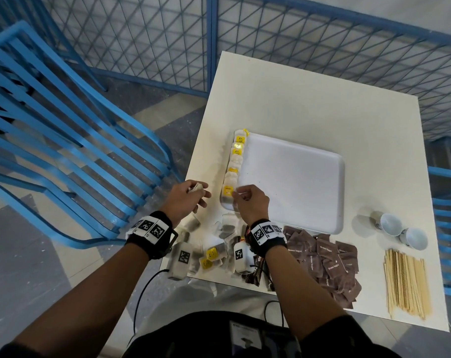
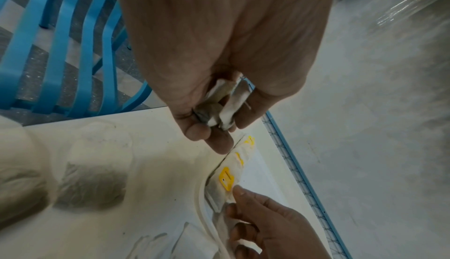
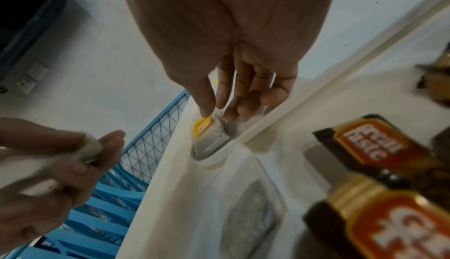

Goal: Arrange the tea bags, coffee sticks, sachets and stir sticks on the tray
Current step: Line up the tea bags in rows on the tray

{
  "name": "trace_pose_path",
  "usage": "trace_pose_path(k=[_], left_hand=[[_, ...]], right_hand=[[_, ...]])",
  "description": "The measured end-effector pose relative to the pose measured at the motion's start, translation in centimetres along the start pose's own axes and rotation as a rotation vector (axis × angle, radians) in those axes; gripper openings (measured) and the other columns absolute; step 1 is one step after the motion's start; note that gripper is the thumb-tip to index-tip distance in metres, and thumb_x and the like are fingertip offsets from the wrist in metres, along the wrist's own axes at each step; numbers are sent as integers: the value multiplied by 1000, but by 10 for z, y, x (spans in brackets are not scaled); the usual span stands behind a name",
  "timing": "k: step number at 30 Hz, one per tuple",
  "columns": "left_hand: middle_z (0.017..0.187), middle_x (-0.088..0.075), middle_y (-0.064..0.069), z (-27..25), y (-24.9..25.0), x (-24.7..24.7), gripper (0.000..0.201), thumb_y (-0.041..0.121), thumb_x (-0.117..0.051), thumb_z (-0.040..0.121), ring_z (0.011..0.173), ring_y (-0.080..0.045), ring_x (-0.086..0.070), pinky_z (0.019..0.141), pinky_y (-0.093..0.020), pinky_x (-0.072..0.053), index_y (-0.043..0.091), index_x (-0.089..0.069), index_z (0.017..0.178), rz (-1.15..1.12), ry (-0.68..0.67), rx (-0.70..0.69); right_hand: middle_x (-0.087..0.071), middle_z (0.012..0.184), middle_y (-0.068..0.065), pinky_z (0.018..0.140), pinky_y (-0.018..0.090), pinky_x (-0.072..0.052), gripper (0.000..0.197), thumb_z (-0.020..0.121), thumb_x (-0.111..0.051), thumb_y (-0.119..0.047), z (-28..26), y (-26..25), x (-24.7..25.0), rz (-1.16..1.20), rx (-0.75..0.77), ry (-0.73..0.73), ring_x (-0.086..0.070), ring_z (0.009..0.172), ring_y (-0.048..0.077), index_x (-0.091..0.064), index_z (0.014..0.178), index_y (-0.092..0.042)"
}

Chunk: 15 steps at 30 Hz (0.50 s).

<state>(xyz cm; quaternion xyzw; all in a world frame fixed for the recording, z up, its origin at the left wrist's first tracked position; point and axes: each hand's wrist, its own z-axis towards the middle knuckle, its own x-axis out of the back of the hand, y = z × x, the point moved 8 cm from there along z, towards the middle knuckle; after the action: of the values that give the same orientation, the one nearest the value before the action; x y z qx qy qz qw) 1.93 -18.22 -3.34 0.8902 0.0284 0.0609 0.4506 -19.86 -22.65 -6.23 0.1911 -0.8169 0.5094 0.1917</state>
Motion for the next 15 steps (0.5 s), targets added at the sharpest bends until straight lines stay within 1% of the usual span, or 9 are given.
trace_pose_path(k=[2, 4, 5, 6, 8, 10, 12, 13, 15], left_hand=[[100, -76, -14, 0, 0, -2, 18, 6, -51, 101, 74, -22, -67, 55, -30, -46, 6, -61, 116, -50, -16, 6], [102, -75, -17, 1, 0, -4, 17, 5, -52, 102, 77, -26, -70, 59, -34, -49, 3, -55, 119, -105, -28, 13], [103, -75, -18, 1, 2, -6, 15, 4, -52, 102, 78, -28, -71, 60, -35, -51, 2, -53, 117, -120, -37, 7], [104, -75, -19, 0, 4, -7, 12, 3, -52, 102, 80, -29, -72, 62, -36, -53, 1, -53, 113, -125, -47, -5], [106, -73, -22, -1, 9, -9, 5, 1, -52, 101, 82, -30, -72, 64, -36, -56, -1, -57, 104, -110, -72, -39], [105, -72, -23, -1, 12, -11, 10, -2, -51, 100, 83, -31, -72, 64, -34, -58, -5, -60, 103, -94, -83, -58], [98, -70, -20, -2, 14, -11, 15, -5, -51, 100, 82, -31, -72, 65, -32, -60, -9, -62, 109, -87, -79, -69], [95, -69, -18, -2, 16, -11, 16, -5, -52, 100, 81, -31, -71, 65, -32, -60, -7, -64, 110, -89, -82, -80], [92, -69, -15, -2, 20, -13, 17, -2, -54, 101, 77, -28, -69, 63, -31, -59, 0, -69, 108, -93, -95, -103]], right_hand=[[-71, 83, -2, 80, 25, -54, 10, 85, -74, -24, -2, 1, 0, -36, -4, -15, -65, 80, 11, -73, 93, -18], [-72, 83, -2, 79, 22, -52, 3, 84, -74, -22, -3, 0, -1, -73, -9, -35, -66, 79, 12, -74, 87, -20], [-73, 81, -2, 81, 23, -53, 3, 84, -74, -21, -4, 0, -2, -77, -13, -44, -67, 80, 13, -72, 83, -23], [-74, 80, -2, 82, 25, -55, 8, 83, -74, -20, -4, 1, -4, -76, -14, -50, -70, 80, 14, -71, 79, -26], [-75, 78, -1, 84, 28, -57, 10, 82, -71, -18, -5, 1, -4, -85, -24, -53, -71, 81, 15, -71, 78, -26], [-74, 81, -1, 82, 22, -55, 7, 83, -69, -17, -6, 0, 0, -79, -25, -34, -69, 81, 13, -73, 84, -22], [-73, 86, -2, 73, 8, -48, 9, 84, -69, -18, -7, -3, 6, -65, -5, -19, -64, 78, 9, -74, 91, -19], [-72, 86, -3, 67, 2, -43, 9, 85, -69, -18, -7, -8, 8, -63, 23, -19, -62, 77, 7, -74, 93, -18], [-71, 85, -5, 66, 4, -41, 9, 87, -70, -19, -9, -21, 10, -47, 94, -36, -62, 76, 6, -75, 95, -20]])
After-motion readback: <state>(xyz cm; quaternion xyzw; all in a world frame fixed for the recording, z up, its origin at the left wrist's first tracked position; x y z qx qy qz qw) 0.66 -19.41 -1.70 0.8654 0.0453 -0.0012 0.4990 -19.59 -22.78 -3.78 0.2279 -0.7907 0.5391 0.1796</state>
